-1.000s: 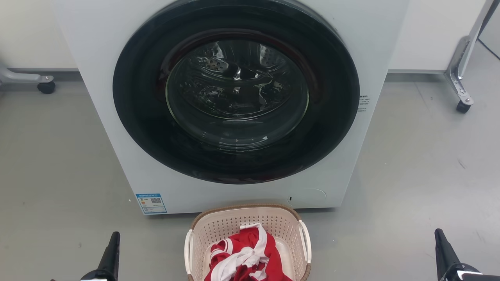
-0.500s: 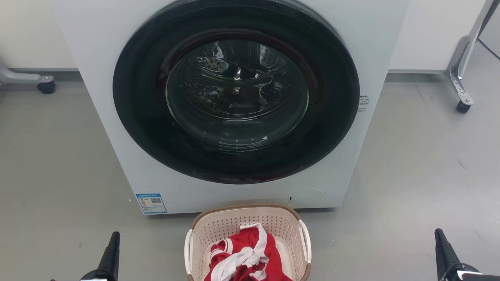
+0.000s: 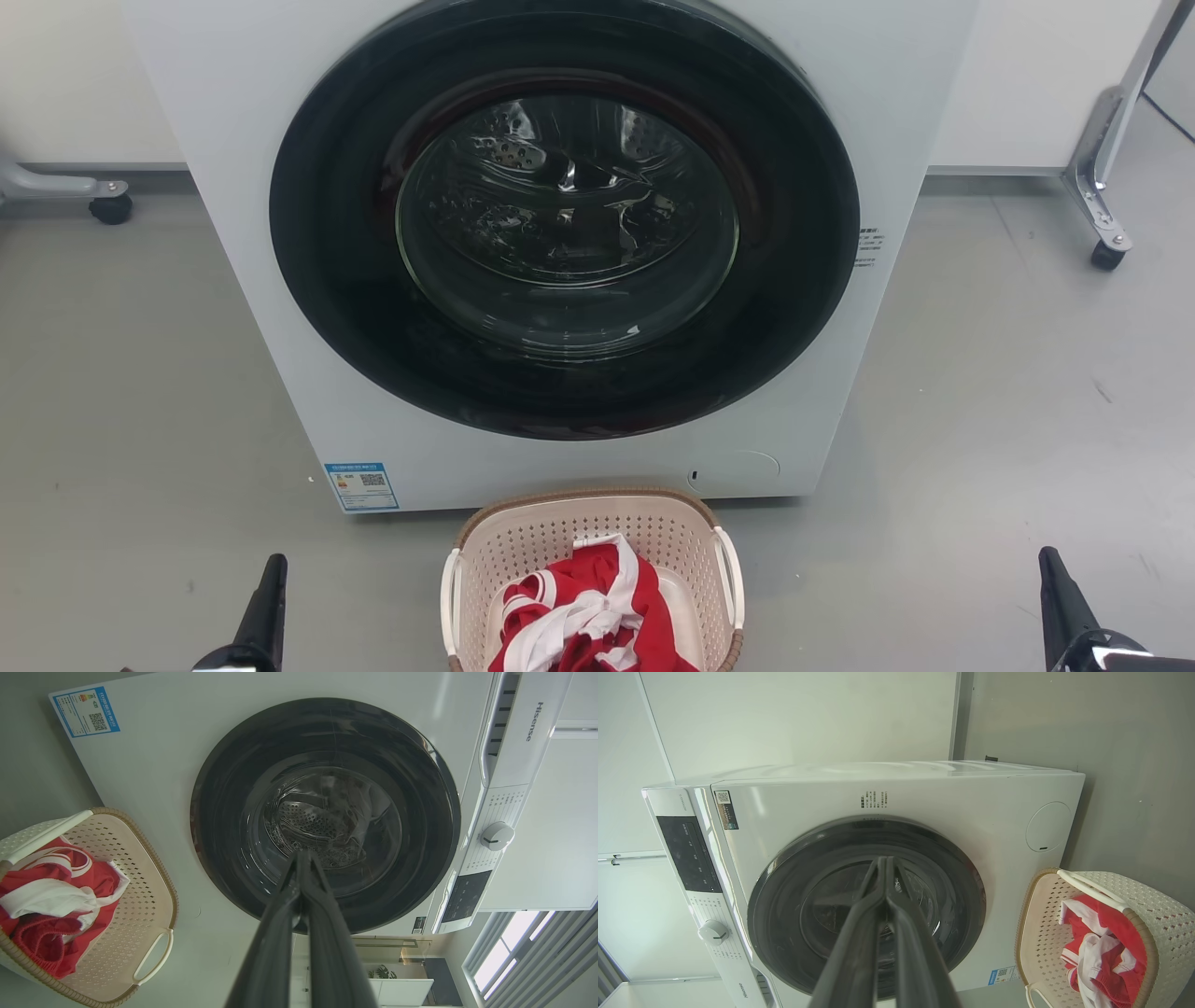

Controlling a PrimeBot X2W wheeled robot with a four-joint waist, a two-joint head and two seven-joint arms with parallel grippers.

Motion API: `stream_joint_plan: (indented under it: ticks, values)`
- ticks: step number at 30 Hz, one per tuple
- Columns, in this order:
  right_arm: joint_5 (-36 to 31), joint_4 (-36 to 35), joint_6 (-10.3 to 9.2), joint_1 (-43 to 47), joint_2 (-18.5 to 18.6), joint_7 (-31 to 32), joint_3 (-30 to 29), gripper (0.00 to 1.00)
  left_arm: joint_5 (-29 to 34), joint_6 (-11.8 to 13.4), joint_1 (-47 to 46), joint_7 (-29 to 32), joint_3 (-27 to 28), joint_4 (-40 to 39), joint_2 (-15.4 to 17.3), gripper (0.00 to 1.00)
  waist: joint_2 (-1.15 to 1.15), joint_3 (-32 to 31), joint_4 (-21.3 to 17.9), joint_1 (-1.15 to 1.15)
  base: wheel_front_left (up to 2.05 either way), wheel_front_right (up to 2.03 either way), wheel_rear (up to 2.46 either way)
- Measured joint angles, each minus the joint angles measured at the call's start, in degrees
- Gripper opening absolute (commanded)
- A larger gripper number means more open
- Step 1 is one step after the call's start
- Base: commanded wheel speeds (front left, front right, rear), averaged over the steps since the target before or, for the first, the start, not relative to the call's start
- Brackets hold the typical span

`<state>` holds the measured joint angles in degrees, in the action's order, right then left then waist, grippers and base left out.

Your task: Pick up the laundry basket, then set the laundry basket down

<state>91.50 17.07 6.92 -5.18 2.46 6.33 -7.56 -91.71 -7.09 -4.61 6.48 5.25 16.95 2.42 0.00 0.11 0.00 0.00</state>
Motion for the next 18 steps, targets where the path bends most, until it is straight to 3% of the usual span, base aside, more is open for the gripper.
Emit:
stream_joint_plan:
  ticks: [18]
  values:
    - [0.0,0.0,0.00,0.0,0.0,0.0,0.0,0.00,0.0,0.0,0.0,0.0,0.0,0.0,0.0,0.00,0.00,0.0,0.0,0.00,0.00,0.00,0.00]
